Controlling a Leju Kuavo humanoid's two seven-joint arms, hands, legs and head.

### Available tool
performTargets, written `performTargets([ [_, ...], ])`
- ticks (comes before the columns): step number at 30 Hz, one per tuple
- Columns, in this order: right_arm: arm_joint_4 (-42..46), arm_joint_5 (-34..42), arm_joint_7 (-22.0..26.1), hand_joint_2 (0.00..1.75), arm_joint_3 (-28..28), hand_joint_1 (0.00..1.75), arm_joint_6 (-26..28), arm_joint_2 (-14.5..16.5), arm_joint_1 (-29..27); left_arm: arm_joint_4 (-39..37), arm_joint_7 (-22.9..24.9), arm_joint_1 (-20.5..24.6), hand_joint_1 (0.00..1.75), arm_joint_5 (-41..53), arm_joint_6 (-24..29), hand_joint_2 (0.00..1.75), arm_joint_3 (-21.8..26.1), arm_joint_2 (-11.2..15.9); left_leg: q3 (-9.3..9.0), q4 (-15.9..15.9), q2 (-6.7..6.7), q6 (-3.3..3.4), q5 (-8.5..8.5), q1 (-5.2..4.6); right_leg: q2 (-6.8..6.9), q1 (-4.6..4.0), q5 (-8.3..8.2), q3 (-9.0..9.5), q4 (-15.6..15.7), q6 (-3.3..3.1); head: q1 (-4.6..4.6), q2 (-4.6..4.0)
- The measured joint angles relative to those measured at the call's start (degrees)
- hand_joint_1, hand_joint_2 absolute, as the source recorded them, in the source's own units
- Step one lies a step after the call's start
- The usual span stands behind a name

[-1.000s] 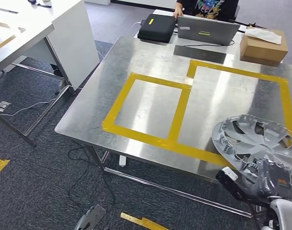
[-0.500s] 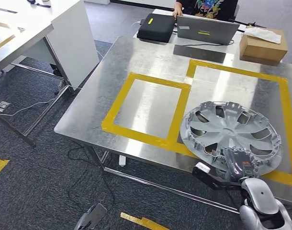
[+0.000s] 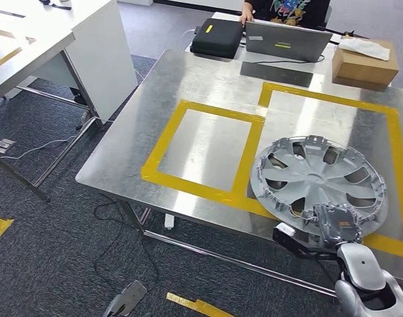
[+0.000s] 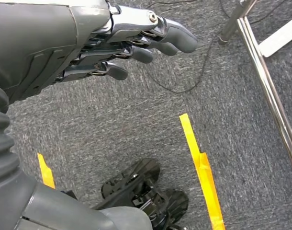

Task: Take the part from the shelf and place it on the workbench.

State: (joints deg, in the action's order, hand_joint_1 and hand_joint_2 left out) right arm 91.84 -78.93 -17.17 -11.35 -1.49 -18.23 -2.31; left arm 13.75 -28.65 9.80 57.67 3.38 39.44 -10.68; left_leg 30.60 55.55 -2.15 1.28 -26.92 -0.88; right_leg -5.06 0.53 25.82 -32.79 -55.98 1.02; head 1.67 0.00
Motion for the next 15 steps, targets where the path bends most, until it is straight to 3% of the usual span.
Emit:
performTargets([
  [15, -0.80, 4.21, 3.21, 1.75, 10.41, 1.75, 1.32, -3.04, -1.32, 0.00, -0.07, -0.23, 0.00, -0.58, 0.41, 1.75, 0.01, 0.63, 0.06, 0.01, -0.01, 0.01, -0.01, -0.01, 0.01, 0.01, 0.00, -0.08, 0.00, 0.00, -0.01, 0.00],
])
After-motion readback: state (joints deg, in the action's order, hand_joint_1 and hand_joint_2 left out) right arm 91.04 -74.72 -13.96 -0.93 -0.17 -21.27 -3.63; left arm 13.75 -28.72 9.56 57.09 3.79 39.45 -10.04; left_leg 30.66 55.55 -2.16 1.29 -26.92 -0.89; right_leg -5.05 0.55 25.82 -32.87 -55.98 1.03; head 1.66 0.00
